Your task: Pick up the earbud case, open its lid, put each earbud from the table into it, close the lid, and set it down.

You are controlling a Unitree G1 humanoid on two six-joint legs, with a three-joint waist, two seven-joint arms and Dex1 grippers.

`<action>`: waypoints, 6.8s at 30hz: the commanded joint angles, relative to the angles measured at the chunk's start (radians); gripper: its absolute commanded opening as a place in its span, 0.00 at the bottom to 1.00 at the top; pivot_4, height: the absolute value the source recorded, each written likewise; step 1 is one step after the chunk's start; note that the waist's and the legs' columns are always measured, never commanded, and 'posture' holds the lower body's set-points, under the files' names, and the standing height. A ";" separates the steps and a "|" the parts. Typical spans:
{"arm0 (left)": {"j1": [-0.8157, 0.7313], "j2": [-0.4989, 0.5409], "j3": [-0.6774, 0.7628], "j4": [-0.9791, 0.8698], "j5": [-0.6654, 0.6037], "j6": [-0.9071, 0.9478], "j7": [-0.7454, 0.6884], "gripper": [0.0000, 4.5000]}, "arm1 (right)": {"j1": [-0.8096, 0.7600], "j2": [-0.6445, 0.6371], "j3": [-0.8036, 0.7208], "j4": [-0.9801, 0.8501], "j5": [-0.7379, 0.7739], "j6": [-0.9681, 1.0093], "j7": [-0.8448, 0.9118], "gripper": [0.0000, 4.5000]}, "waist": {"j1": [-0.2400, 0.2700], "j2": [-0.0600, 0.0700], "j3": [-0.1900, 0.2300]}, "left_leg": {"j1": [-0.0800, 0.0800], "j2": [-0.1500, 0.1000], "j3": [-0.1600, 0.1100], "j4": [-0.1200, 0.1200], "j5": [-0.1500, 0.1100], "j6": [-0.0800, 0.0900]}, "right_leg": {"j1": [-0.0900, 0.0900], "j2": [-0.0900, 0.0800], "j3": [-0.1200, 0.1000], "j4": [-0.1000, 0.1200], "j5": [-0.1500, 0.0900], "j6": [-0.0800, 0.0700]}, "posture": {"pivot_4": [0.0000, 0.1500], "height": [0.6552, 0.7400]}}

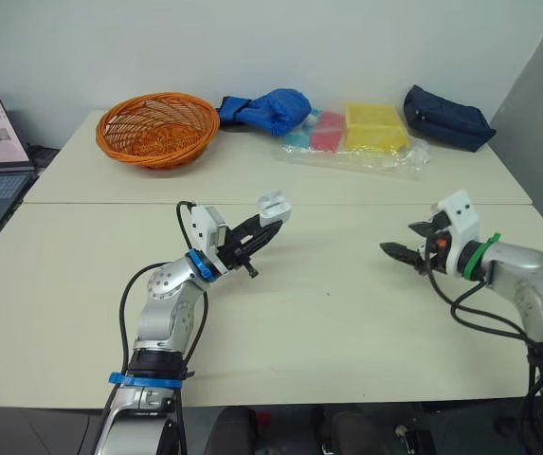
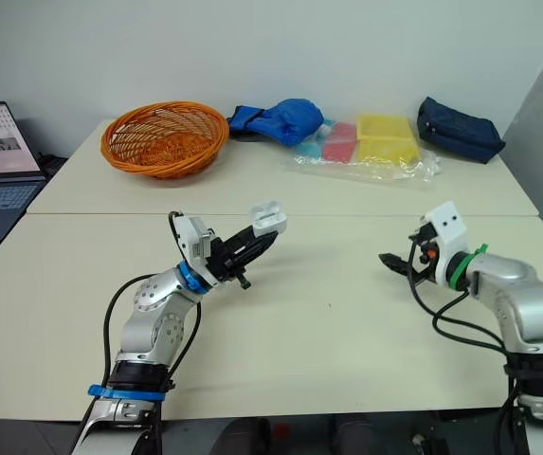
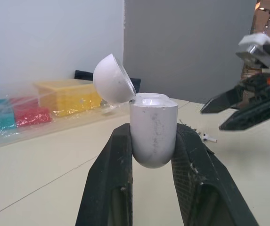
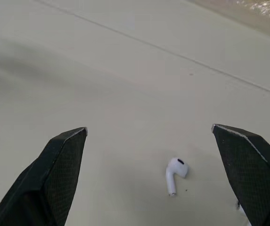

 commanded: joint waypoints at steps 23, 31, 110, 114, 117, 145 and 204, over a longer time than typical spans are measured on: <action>-0.040 0.052 -0.001 -0.054 -0.010 0.004 0.019 0.17 | 0.040 0.194 0.001 0.205 -0.125 -0.163 -0.161 0.61 | 0.002 0.001 0.000 | 0.000 0.000 0.002 -0.001 0.000 0.000 | 0.000 0.001 0.000 0.000 0.000 0.000 | 1.00 1.00; -0.074 0.060 -0.004 -0.011 -0.008 -0.004 -0.029 0.17 | 0.058 0.187 -0.007 0.169 -0.115 -0.136 -0.147 0.09 | 0.002 0.001 0.000 | 0.000 0.000 0.002 0.000 0.000 0.000 | 0.000 0.001 -0.001 0.000 0.000 0.000 | 1.00 1.00; 0.071 -0.024 -0.091 -0.158 0.019 -0.108 0.065 0.17 | -0.149 -0.541 0.332 0.870 -0.593 -0.887 0.780 0.20 | 0.002 0.004 0.003 | 0.014 -0.002 0.004 0.001 0.000 0.000 | 0.015 -0.004 0.002 -0.003 -0.001 -0.001 | 1.00 1.00; 0.071 -0.025 -0.094 -0.159 0.019 -0.109 0.065 0.17 | -0.143 -0.529 0.321 0.845 -0.569 -0.869 0.792 0.09 | 0.002 0.004 0.003 | 0.016 -0.003 0.005 0.001 0.000 0.000 | 0.016 -0.005 0.003 -0.003 -0.002 -0.003 | 1.00 1.00; 0.072 -0.024 -0.094 -0.159 0.018 -0.109 0.065 0.17 | -0.137 -0.530 0.317 0.829 -0.561 -0.862 0.799 0.09 | 0.002 0.004 0.003 | 0.016 -0.003 0.005 0.001 0.000 0.000 | 0.016 -0.005 0.003 -0.003 -0.002 -0.003 | 1.00 1.00; 0.022 -0.074 -0.125 -0.058 0.031 -0.157 0.060 0.17 | -0.322 0.042 -0.201 -0.196 0.302 0.440 0.292 0.09 | 0.000 0.004 0.003 | 0.013 -0.001 0.000 -0.001 0.000 -0.001 | 0.013 -0.003 0.000 -0.002 -0.001 0.000 | 1.00 1.00; -0.077 -0.192 -0.128 0.050 0.124 -0.307 0.209 0.17 | -0.199 0.385 0.072 -0.296 0.266 0.179 -0.233 0.55 | 0.003 0.004 0.003 | -0.006 -0.001 -0.001 0.000 0.000 0.000 | -0.001 -0.001 -0.003 -0.003 0.000 0.001 | 1.00 1.00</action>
